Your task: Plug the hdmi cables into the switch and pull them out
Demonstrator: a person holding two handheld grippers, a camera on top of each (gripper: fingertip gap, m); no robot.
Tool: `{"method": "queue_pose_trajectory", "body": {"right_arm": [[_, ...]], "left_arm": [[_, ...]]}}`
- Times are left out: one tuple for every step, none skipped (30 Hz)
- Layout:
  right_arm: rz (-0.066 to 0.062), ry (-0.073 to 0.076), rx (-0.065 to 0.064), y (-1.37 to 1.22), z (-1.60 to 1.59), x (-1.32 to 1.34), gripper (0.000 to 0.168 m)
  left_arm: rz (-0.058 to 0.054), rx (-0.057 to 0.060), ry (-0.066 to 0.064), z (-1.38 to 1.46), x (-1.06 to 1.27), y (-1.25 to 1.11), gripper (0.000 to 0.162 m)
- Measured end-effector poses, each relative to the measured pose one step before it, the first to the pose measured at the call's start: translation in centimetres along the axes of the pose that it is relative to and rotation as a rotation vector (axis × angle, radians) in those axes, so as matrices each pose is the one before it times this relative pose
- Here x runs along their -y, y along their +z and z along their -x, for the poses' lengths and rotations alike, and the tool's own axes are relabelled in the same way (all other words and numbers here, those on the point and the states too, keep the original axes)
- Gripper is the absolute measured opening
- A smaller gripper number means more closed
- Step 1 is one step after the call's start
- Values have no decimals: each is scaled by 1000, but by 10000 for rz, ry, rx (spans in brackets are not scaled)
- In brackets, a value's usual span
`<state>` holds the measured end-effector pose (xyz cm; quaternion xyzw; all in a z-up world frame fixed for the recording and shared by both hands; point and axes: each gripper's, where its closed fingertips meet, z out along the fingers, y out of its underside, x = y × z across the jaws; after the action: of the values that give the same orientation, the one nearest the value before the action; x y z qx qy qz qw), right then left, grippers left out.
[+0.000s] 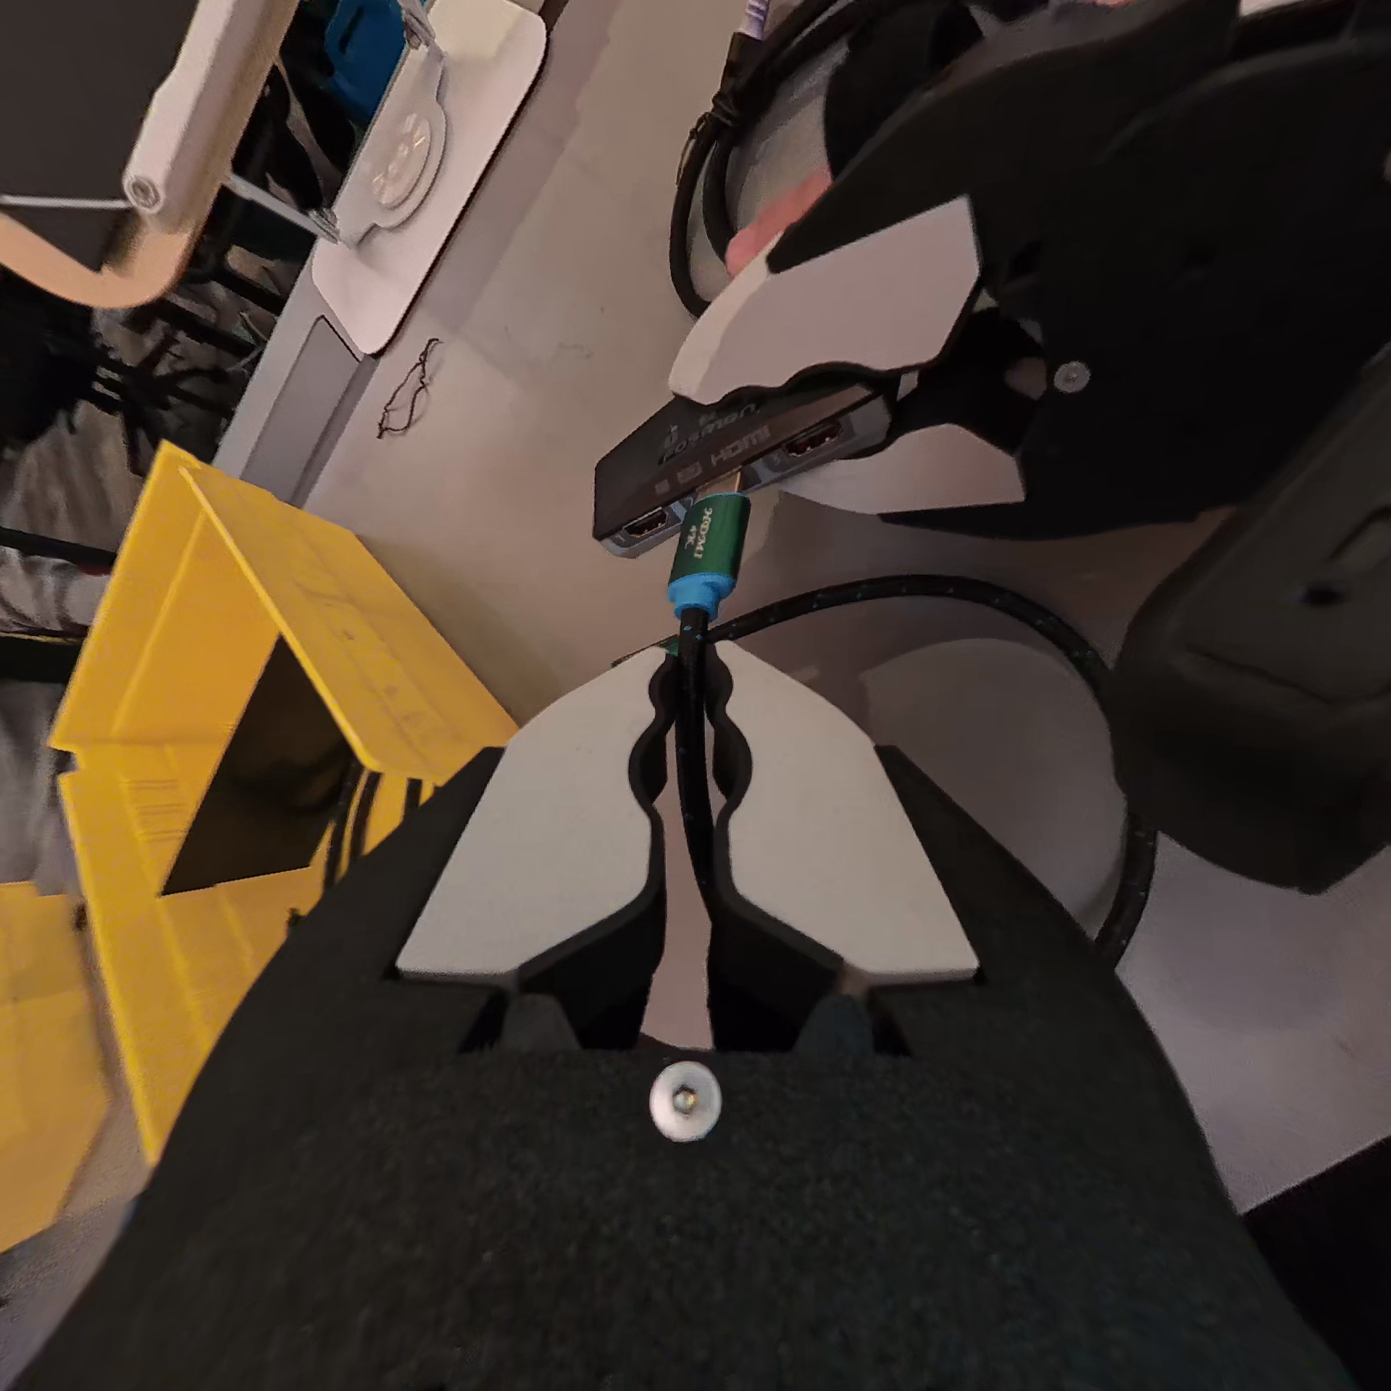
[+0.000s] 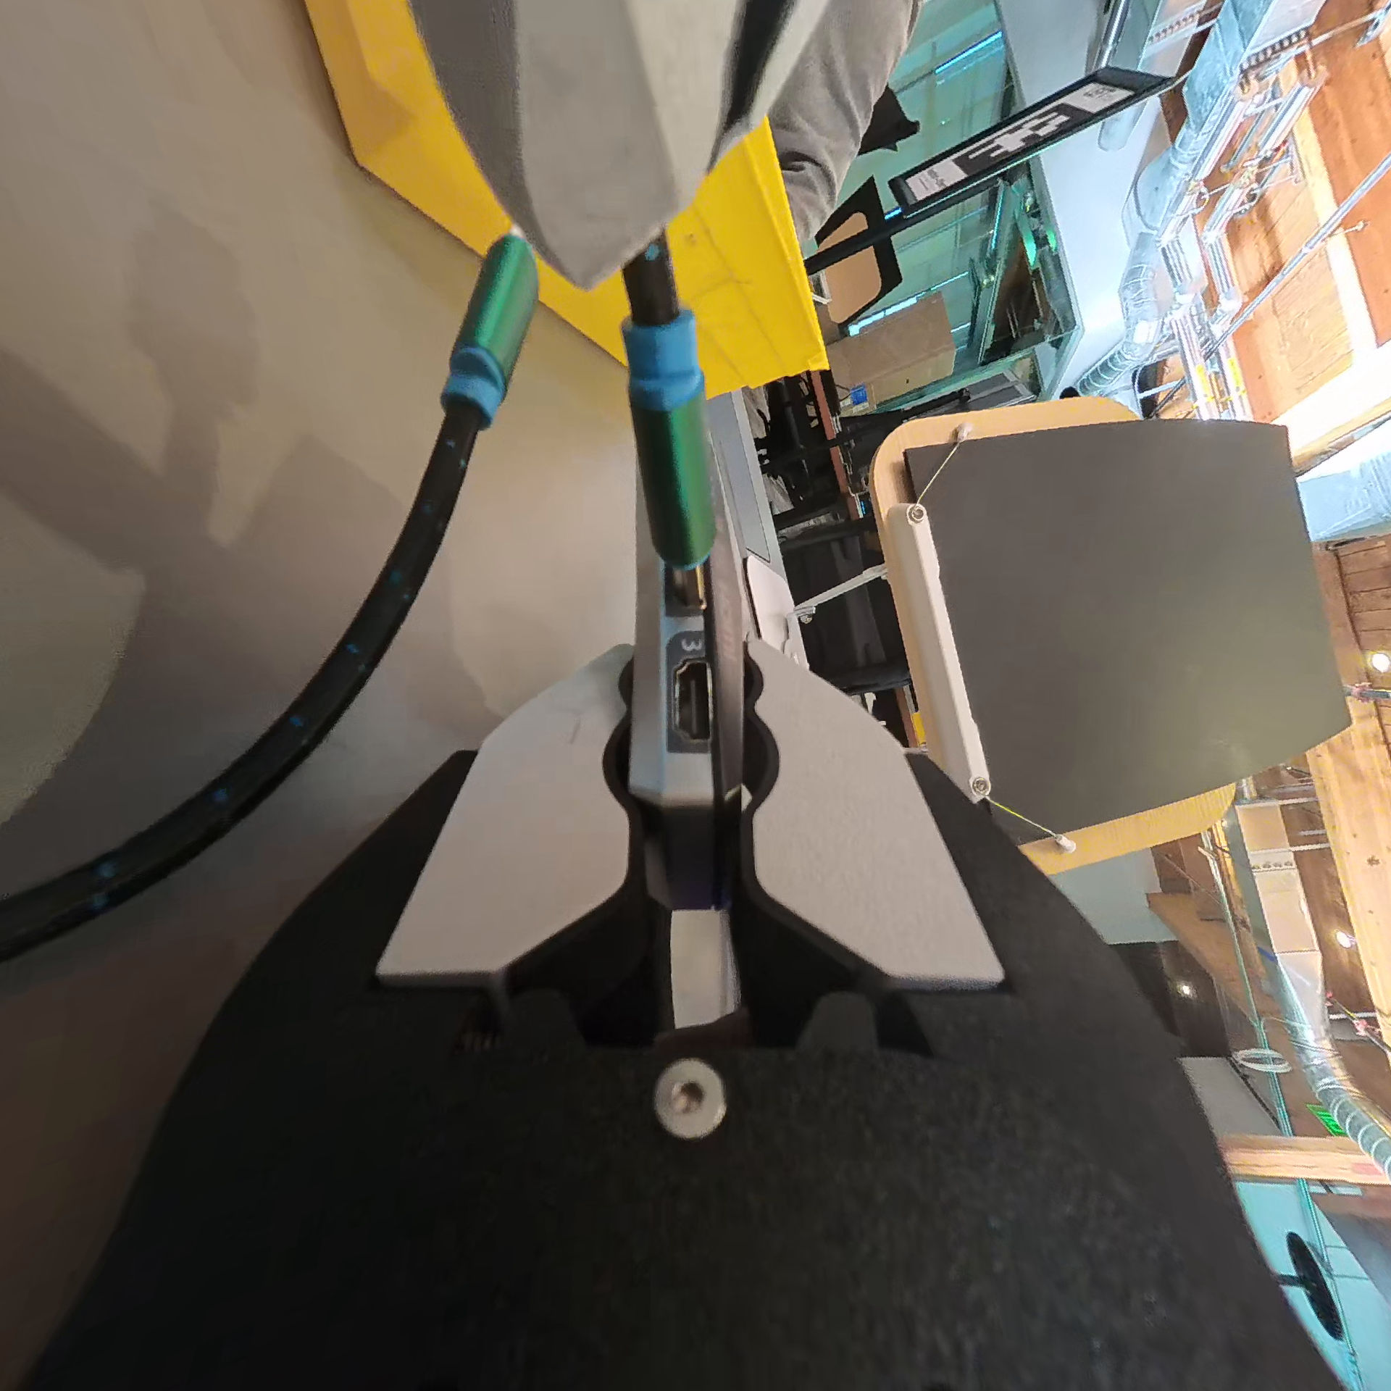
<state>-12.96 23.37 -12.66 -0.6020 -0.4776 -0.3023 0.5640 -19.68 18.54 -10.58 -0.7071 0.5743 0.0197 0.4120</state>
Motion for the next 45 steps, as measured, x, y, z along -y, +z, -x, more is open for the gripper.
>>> {"method": "queue_pose_trajectory", "body": {"right_arm": [[76, -63, 3, 45, 98, -63, 22], [81, -98, 0, 47, 130, -49, 22], [47, -77, 9, 42, 92, -39, 22], [17, 12, 19, 48, 41, -57, 22], [25, 64, -11, 34, -49, -44, 22], [33, 22, -16, 38, -54, -24, 23], [47, 17, -23, 41, -50, -50, 23], [66, -16, -24, 43, -17, -55, 23], [84, -57, -16, 66, -6, -95, 23], [55, -77, -18, 57, -53, -94, 23], [65, -50, -23, 33, -66, -127, 23], [93, -85, -10, -3, 25, -110, 23], [85, -144, -5, 22, 121, -113, 23], [103, -159, 20, 61, 189, -122, 23], [55, -140, 82, 36, 325, 33, 23], [31, 59, 40, 21, 141, 5, 23], [-48, 149, 72, 5, -48, 78, 23], [-136, 191, -52, -51, -276, 184, 23], [-78, 230, 60, -57, -96, 156, 22], [-10, 104, 65, -14, 72, 58, 21], [-65, -93, -4, -47, 130, 86, 21], [-115, -38, 28, -88, 230, 188, 21], [32, 59, 28, -7, 151, -101, 21], [-87, 96, -9, 1, -28, -51, 21], [-26, 67, 12, -18, 11, -6, 21], [-16, -9, -14, -2, 45, -4, 21], [-34, -108, -39, 0, 31, -13, 21], [-37, -33, 8, 24, 99, 50, 21], [13, 37, 46, 91, 101, 48, 21], [7, -37, 0, 108, 44, 12, 21], [11, -68, -11, 112, 35, -4, 21], [2, -34, -6, 73, -18, -31, 21], [-31, 51, 21, 58, -52, -63, 22], [-94, 78, 1, 43, -79, -8, 22], [-178, 82, -16, -4, -128, 56, 22], [-218, 135, -12, -68, -121, 143, 22], [-125, 77, -46, -105, -38, 96, 22], [-67, -31, -33, -83, 70, 5, 22], [-45, -65, -35, -78, 77, -84, 22], [-53, -54, -33, -80, 15, -63, 22], [-100, -6, -21, -88, -75, 41, 22], [-58, 35, -63, -52, -151, 26, 22], [-22, 76, -2, 4, -75, 16, 22], [-47, 7, 64, 35, 60, 51, 23], [-42, -104, 8, 36, 83, 60, 23]], "left_arm": [[-14, -155, -313, -62, -107, 125, 6], [-41, -150, -289, -35, -106, 128, 6], [-84, -146, -293, -14, -55, 102, 6], [-111, -167, -338, -22, -19, 85, 6], [-146, -179, -401, 4, 41, 69, 6], [-142, -223, -441, 12, 47, 69, 6], [-116, -274, -436, -8, 22, 91, 6], [-122, -263, -425, 22, 40, 119, 6], [-160, -226, -402, 44, 100, 140, 7], [-141, -153, -278, 24, 96, 126, 7], [-44, -21, -39, 28, 25, 134, 7], [-13, 72, 88, 17, 33, 107, 7], [-54, -19, 37, -145, 112, 71, 7], [-120, -246, -81, -468, 221, 41, 7], [-66, -152, -116, -320, 165, 36, 6], [64, 119, 47, 177, -49, 24, 6], [78, 19, -3, 250, -119, -37, 7], [-19, -197, -251, 62, 20, -117, 7], [-82, -175, -159, -91, 68, -72, 6], [2, 53, 179, -69, -80, 51, 6], [75, 127, 266, -108, -169, 95, 6], [39, 53, 52, -139, -103, 104, 6], [-43, -34, -87, -107, -46, 65, 6], [-113, -93, -149, -73, 15, 53, 6], [-95, -60, -137, -35, 4, 64, 6], [-27, -16, -17, -14, -56, 83, 6], [17, -8, 40, 4, -104, 93, 6], [-6, -5, -20, 61, -73, 74, 6], [-27, -11, -69, 87, -53, 70, 6], [-13, -34, -41, 99, -86, 74, 6], [-16, -61, -17, 79, -44, 57, 6], [-49, -84, -22, 40, 34, 44, 6], [-95, -109, -33, -14, 124, 12, 6], [-141, -157, -84, -89, 200, -70, 6], [-166, -223, -150, -204, 208, -164, 7], [-161, -272, -160, -301, 150, -324, 9], [-178, -273, -116, -340, 48, -574, 11], [-251, -241, -84, -320, -14, -817, 13], [-302, -251, -111, -345, -115, -1009, 15], [-296, -257, -134, -378, -322, -1119, 19], [-266, -201, -114, -330, -589, -1158, 22], [-218, -97, -92, -191, -862, -1115, 24], [-208, 24, -127, -12, -1058, -1040, 24], [-229, 31, -221, 67, -1085, -913, 27], [-62, 69, -290, 183, -1071, -758, 27]]}}
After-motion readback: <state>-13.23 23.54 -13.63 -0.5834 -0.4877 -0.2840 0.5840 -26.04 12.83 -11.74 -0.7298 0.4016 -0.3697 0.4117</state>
